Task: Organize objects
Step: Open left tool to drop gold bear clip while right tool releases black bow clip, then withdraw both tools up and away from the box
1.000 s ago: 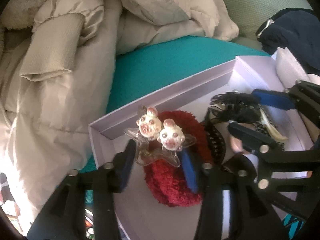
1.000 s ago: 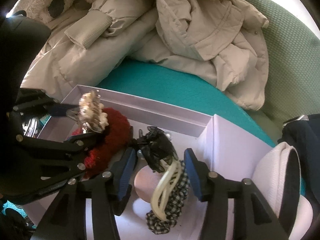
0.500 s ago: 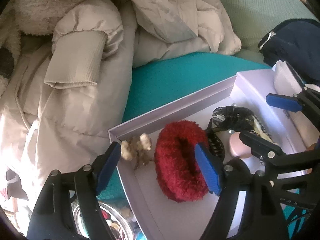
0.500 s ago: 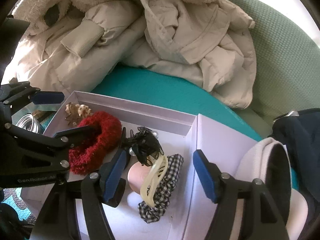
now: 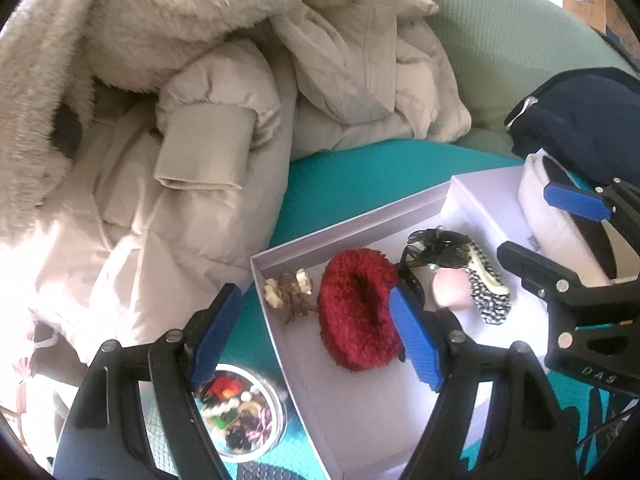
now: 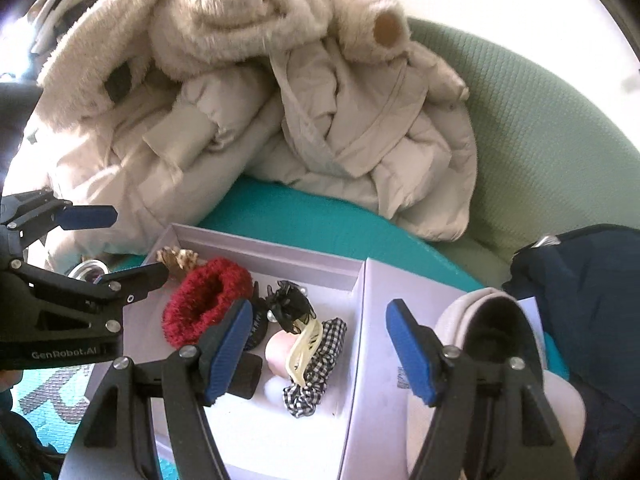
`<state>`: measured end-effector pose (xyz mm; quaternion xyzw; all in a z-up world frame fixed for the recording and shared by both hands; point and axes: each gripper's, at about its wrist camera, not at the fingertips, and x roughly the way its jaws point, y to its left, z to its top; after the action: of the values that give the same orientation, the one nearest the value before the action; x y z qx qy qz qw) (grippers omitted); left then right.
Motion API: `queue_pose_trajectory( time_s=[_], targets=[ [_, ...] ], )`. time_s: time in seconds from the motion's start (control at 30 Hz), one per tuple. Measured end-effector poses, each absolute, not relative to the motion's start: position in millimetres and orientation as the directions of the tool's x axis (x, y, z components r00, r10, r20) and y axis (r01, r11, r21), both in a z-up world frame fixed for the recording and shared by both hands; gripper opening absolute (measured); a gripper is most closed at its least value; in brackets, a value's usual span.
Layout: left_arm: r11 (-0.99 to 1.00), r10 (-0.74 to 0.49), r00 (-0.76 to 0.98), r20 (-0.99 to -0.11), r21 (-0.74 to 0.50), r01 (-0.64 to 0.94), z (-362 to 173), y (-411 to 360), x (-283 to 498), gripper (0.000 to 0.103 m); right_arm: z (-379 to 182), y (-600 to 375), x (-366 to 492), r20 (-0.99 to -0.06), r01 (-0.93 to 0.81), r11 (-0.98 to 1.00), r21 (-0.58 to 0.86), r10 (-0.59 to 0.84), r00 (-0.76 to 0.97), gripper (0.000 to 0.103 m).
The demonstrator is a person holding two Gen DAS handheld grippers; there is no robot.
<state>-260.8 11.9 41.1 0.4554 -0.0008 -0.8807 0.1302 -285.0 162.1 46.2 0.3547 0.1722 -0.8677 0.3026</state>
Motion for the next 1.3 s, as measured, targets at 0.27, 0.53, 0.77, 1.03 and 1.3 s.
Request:
queue_pose_trajectory(
  time_s=[0.27, 0.53, 0.77, 1.03, 1.3],
  targets=[
    [-0.965, -0.228, -0.584, -0.779, 0.100, 0.244, 77.3, 17.9, -223.5, 0.079, 78.5, 177.0, -260.4, -0.682, 0.637, -0.764, -0.101, -0.413, -0.604, 0.070],
    [-0.960, -0.232, -0.612, -0.756, 0.075, 0.270, 104.1, 25.0, -185.2, 0.085, 106.1, 194.4, -223.5, -0.640, 0.632, -0.763, -0.136, -0.419, -0.644, 0.070],
    [-0.960, -0.232, -0.617, -0.752, 0.077, 0.268, 118.7, 44.6, -146.2, 0.086, 119.3, 206.6, -188.0, -0.630, 0.634, -0.760, -0.146, -0.423, -0.652, 0.070],
    [-0.959, -0.224, -0.625, -0.748, 0.056, 0.278, 122.2, 61.3, -104.8, 0.086, 122.5, 220.7, -151.2, -0.629, 0.628, -0.764, -0.147, -0.418, -0.656, 0.070],
    [-0.958, -0.222, -0.643, -0.733, 0.040, 0.285, 124.2, 78.3, -64.3, 0.087, 117.9, 232.0, -113.0, -0.637, 0.617, -0.772, -0.156, -0.399, -0.660, 0.074]
  ],
)
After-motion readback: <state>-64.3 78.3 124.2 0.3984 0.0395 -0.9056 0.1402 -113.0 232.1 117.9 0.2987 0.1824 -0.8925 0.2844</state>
